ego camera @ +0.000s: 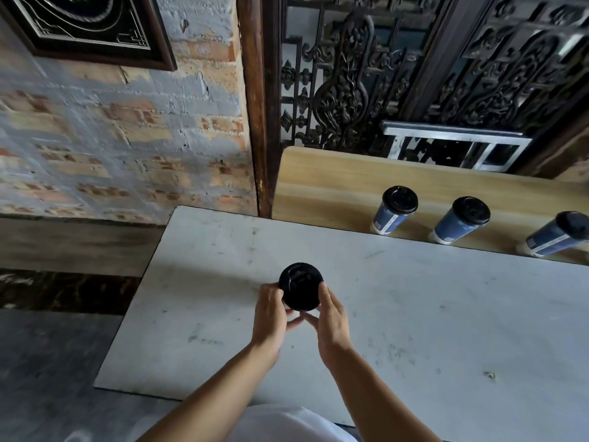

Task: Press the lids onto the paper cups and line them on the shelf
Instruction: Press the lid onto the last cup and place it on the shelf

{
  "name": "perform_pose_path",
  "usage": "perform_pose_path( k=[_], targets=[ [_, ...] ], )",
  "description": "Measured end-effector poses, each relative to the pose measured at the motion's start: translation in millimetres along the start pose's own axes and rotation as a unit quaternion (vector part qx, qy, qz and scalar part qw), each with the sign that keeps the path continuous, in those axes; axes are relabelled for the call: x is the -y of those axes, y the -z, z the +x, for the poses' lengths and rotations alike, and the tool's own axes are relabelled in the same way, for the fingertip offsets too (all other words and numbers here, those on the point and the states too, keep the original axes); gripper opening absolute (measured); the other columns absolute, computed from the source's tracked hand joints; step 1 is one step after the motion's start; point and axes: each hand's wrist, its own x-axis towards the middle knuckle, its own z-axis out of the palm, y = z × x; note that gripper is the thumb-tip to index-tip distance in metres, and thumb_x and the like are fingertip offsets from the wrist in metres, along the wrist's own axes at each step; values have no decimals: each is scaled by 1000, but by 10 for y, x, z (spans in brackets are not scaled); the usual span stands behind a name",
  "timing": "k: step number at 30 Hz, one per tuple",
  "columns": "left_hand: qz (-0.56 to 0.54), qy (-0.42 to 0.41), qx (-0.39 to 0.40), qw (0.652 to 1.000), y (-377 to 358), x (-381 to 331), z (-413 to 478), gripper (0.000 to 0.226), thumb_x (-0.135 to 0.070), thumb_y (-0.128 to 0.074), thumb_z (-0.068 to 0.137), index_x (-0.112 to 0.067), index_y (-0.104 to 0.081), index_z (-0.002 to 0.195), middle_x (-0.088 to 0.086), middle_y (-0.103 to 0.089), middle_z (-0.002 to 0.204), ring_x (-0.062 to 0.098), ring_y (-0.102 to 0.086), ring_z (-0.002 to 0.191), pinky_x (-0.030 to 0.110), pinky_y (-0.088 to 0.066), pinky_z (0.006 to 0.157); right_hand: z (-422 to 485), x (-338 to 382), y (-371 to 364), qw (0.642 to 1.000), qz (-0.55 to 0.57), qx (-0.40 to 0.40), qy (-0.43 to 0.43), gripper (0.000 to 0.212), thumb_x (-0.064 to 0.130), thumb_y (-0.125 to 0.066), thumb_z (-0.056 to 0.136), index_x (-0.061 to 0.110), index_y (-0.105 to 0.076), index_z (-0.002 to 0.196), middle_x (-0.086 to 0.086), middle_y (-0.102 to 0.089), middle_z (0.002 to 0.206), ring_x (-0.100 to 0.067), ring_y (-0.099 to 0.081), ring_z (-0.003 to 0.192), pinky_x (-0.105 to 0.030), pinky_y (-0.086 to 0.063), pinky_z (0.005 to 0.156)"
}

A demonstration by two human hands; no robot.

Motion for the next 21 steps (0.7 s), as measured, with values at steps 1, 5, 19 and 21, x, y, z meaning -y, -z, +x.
perform_pose_path(
  k=[1,5,19,21],
  targets=[
    [10,-15,-14,1000,-15,15,7,21,-26,-44,99,-13,-59,104,13,-61,114,23,-67,104,31,-62,66,24,10,11,1000,-22,-5,-2,35,40,-42,106,30,-75,106,6,-76,102,-16,-67,109,-32,-59,79],
    [51,-18,-25,998,19,45,100,25,-37,-47,102,-14,-57,97,6,-58,110,10,-61,101,35,-63,72,129,80,95,997,-72,-7,-40,42,55,-38,102,35,-74,96,13,-75,97,-10,-66,101,-35,-57,75],
    [81,67,56,993,105,-83,238,35,-42,-43,101,-20,-69,107,12,-75,109,21,-78,84,30,-62,64,225,-5,237,992,-123,-12,25,46,54,-44,101,30,-80,87,3,-77,86,-5,-65,78,-23,-52,74],
    [91,70,59,992,102,-67,253,35,-45,-42,102,-21,-66,109,10,-74,109,21,-78,84,32,-63,64,249,18,245,986,-161,-17,32,53,54,-38,103,24,-75,78,10,-69,67,-3,-58,64,-12,-44,63]
  ],
)
